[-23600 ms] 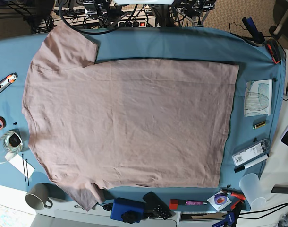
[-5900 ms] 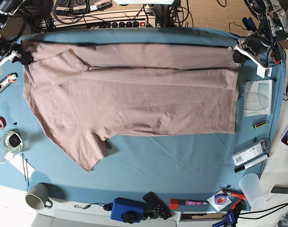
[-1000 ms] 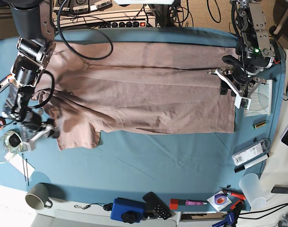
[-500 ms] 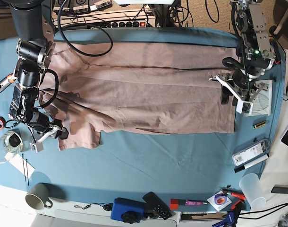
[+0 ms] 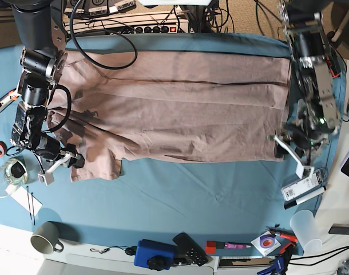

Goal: Fold the T-shirt properly
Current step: 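Grasp the hem corner with the left gripper too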

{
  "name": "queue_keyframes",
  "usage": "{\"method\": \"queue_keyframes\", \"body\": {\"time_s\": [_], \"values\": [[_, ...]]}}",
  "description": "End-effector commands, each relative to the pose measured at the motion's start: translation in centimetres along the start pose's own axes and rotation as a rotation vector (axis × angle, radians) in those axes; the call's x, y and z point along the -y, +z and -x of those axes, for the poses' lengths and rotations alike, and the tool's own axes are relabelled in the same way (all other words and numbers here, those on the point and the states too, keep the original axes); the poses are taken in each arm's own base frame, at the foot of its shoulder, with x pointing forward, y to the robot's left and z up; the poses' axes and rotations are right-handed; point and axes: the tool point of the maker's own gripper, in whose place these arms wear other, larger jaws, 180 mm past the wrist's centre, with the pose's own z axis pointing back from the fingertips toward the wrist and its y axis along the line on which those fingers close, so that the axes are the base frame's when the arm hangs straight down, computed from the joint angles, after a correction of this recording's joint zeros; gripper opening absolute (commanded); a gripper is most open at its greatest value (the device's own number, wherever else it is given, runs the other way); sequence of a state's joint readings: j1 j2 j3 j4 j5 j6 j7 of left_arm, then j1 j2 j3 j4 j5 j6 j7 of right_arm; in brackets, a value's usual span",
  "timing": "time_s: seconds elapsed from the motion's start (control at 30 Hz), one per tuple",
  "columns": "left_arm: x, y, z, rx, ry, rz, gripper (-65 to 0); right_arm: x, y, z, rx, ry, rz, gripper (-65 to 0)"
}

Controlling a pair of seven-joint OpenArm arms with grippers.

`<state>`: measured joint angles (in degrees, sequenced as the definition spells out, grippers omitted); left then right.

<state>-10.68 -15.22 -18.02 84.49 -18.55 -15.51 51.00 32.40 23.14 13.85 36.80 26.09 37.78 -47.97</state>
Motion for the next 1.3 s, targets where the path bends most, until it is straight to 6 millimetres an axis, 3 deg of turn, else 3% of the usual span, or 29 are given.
{"method": "queue_keyframes", "body": {"time_s": [0.0,0.13,0.47,0.57,0.67,0.77,0.93,1.17,1.27], "values": [[0.0,0.2,-2.3,0.048,0.007,0.019,-27.6,0.5,0.4,-0.1,-0.030,0.022,0.023,-42.7],[0.8,-1.3,-2.1,0.005,0.034,0.095,-27.6,0.4,0.4,-0.5,-0.021,0.024,0.023,-42.7],[0.5,-3.6,2.3,-0.119,0.106,0.120,-28.5,0.2,0.5,-1.7,0.020,0.028,0.020,-44.7],[1.3,-3.7,2.4,-0.121,0.134,0.153,-36.4,0.2,0.5,-1.7,0.020,0.029,0.020,-52.6],[2.6,-3.9,2.4,-0.115,0.162,0.188,-51.2,0.3,0.5,-1.5,0.008,0.029,0.023,-61.1],[3.3,-4.2,2.7,-0.124,0.197,0.187,-65.0,0.3,0.5,-0.4,-0.052,0.026,0.025,-63.5],[3.9,-4.2,3.0,-0.139,0.196,0.201,-65.0,0.3,0.6,-0.1,-0.070,0.024,0.024,-63.6],[4.0,-4.0,3.2,-0.180,0.187,0.205,-65.0,-0.4,1.4,-2.7,-0.002,0.060,0.022,-65.0],[4.5,-3.6,2.4,-0.169,0.196,0.232,-65.0,-0.8,2.1,-4.1,0.026,0.100,0.031,-65.0]]}}
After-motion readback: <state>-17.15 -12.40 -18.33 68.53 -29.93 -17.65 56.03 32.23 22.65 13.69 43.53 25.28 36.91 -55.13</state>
